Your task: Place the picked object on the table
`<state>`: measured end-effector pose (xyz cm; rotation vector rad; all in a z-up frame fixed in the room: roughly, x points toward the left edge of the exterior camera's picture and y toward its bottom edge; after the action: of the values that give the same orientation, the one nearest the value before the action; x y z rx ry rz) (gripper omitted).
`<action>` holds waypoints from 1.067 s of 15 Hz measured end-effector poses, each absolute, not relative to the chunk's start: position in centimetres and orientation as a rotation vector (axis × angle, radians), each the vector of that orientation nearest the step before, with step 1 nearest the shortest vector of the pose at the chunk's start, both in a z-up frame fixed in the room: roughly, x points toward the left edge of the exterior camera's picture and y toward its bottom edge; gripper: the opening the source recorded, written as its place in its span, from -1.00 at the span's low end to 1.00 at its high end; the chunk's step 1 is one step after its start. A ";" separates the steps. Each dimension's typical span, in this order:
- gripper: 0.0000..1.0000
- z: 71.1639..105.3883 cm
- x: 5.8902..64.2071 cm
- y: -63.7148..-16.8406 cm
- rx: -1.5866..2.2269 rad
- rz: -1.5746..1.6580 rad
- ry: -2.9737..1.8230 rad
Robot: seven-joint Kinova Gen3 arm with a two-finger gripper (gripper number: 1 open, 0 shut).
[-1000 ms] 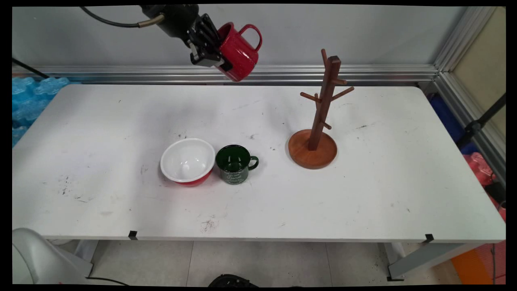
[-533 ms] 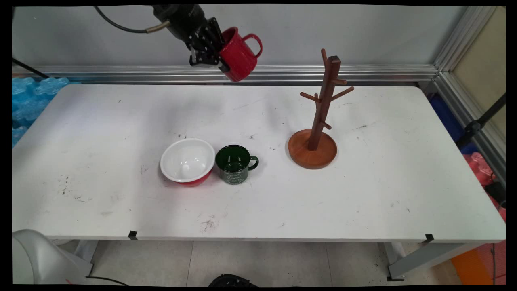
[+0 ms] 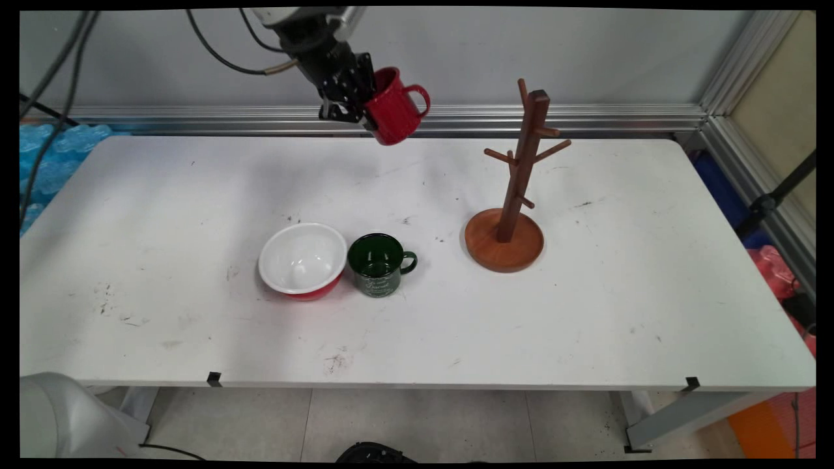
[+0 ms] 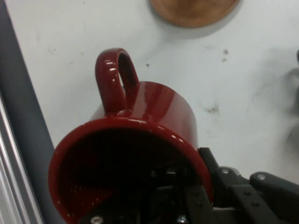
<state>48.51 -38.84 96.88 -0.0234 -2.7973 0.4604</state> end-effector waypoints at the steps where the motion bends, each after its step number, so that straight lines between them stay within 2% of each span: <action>1: -1.00 96.2 48.3 -39.5 -0.050 0.461 -2.809; 16: -1.00 89.4 47.6 -42.4 -0.193 0.421 -2.934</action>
<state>47.62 -42.42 89.43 -0.1929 -2.9341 0.4208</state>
